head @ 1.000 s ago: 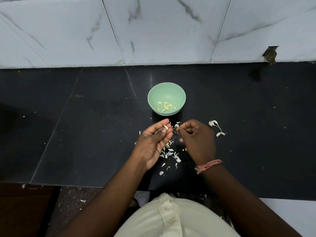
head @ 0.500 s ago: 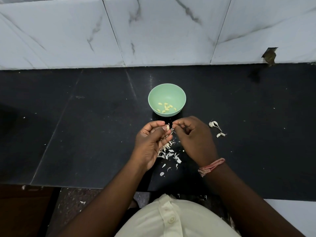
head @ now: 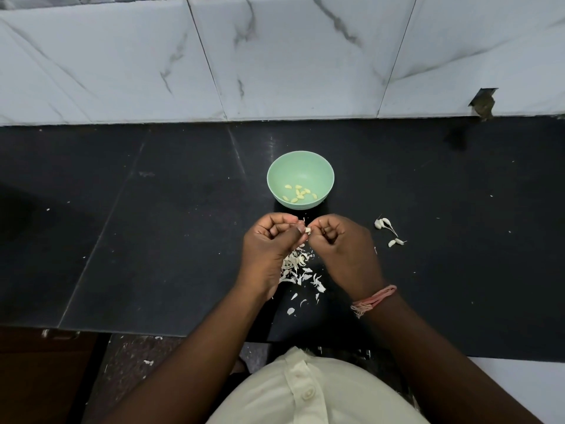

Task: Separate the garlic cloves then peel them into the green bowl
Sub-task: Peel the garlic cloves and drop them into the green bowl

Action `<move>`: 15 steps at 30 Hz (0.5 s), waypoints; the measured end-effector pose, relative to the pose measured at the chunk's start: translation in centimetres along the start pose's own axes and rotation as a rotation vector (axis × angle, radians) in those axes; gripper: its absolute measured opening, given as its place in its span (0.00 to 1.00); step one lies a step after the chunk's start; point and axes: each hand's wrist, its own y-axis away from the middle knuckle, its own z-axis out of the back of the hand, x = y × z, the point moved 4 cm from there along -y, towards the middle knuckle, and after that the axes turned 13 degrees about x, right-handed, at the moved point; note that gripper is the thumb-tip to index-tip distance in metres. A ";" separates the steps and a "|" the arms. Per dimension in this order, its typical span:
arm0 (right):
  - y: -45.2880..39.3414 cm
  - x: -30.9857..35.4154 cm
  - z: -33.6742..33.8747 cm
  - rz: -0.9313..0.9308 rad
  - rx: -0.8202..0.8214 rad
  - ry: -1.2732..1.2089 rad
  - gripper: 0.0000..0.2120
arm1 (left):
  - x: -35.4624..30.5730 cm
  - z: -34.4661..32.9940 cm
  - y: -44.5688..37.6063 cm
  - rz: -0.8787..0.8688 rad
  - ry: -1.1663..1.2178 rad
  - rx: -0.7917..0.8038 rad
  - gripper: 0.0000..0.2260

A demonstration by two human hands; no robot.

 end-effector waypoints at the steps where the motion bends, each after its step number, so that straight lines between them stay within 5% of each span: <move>1: 0.0 -0.1 -0.1 -0.007 -0.004 -0.005 0.05 | 0.0 -0.1 0.0 -0.006 0.003 -0.003 0.06; 9: 0.0 0.1 -0.4 -0.081 0.048 -0.197 0.06 | 0.0 -0.5 0.0 0.033 0.151 0.012 0.07; 15: -0.1 -0.3 -1.6 -0.213 0.110 -0.817 0.11 | 0.3 -0.7 -0.1 0.176 0.438 0.028 0.07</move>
